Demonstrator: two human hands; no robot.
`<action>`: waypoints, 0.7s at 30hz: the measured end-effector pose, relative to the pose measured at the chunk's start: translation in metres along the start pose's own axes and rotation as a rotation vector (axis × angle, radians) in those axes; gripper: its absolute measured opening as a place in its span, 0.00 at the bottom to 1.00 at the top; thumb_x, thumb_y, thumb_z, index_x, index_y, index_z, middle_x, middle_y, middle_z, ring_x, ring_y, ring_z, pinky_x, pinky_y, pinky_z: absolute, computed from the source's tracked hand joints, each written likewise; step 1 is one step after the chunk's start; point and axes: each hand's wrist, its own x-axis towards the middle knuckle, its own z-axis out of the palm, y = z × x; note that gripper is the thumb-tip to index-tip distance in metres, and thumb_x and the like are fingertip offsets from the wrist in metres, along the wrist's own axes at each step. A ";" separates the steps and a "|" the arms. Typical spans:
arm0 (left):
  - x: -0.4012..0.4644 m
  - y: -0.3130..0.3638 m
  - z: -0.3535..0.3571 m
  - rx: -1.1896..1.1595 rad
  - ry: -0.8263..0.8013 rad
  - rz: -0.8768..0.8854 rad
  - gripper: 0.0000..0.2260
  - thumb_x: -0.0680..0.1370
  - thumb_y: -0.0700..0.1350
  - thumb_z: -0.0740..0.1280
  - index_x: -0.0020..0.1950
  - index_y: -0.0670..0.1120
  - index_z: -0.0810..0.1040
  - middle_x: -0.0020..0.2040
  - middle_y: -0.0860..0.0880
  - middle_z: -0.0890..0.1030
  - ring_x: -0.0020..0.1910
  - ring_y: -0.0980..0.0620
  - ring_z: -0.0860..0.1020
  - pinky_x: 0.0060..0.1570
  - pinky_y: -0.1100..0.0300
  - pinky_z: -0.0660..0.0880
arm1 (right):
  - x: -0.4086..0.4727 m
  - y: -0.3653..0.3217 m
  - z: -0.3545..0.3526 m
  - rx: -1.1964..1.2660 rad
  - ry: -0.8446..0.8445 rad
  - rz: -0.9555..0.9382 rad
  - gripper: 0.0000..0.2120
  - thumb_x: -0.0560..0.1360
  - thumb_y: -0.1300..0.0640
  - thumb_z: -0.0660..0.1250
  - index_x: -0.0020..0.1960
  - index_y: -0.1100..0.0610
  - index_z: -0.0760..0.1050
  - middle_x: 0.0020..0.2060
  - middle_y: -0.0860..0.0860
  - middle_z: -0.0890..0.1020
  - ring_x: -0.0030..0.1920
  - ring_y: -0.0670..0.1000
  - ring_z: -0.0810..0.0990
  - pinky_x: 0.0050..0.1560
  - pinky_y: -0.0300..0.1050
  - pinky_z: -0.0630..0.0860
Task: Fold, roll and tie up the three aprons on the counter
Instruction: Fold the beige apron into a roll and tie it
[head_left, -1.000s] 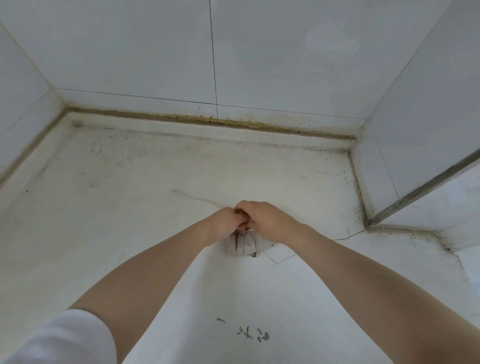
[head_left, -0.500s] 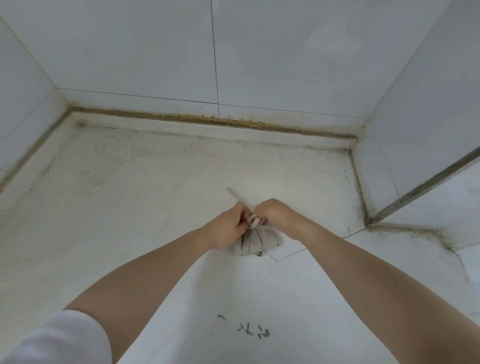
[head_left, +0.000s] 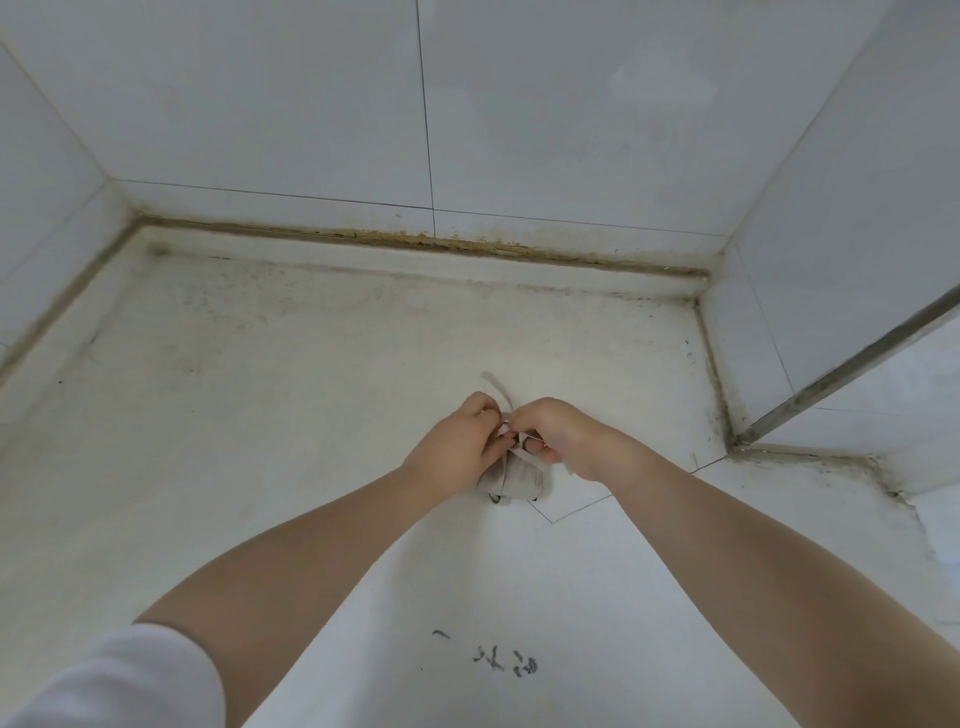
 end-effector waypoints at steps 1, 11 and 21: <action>0.000 -0.006 0.001 0.131 0.035 0.119 0.14 0.78 0.46 0.59 0.41 0.39 0.78 0.45 0.46 0.77 0.35 0.46 0.77 0.40 0.58 0.77 | -0.002 0.000 -0.001 -0.030 -0.010 -0.007 0.15 0.75 0.65 0.60 0.30 0.53 0.68 0.28 0.48 0.64 0.29 0.46 0.60 0.30 0.36 0.57; -0.004 -0.021 -0.015 0.378 -0.172 -0.257 0.10 0.81 0.43 0.55 0.49 0.41 0.74 0.52 0.46 0.70 0.46 0.44 0.74 0.42 0.54 0.67 | -0.001 0.027 -0.033 -0.495 0.183 -0.258 0.07 0.75 0.59 0.65 0.39 0.60 0.76 0.29 0.47 0.71 0.29 0.45 0.66 0.31 0.39 0.62; 0.022 0.023 -0.046 -1.355 -0.014 -0.620 0.14 0.79 0.40 0.53 0.33 0.47 0.60 0.27 0.49 0.69 0.22 0.52 0.62 0.27 0.60 0.58 | -0.016 -0.001 -0.021 0.608 -0.034 -0.293 0.16 0.76 0.67 0.56 0.31 0.56 0.63 0.28 0.54 0.70 0.22 0.46 0.59 0.21 0.35 0.57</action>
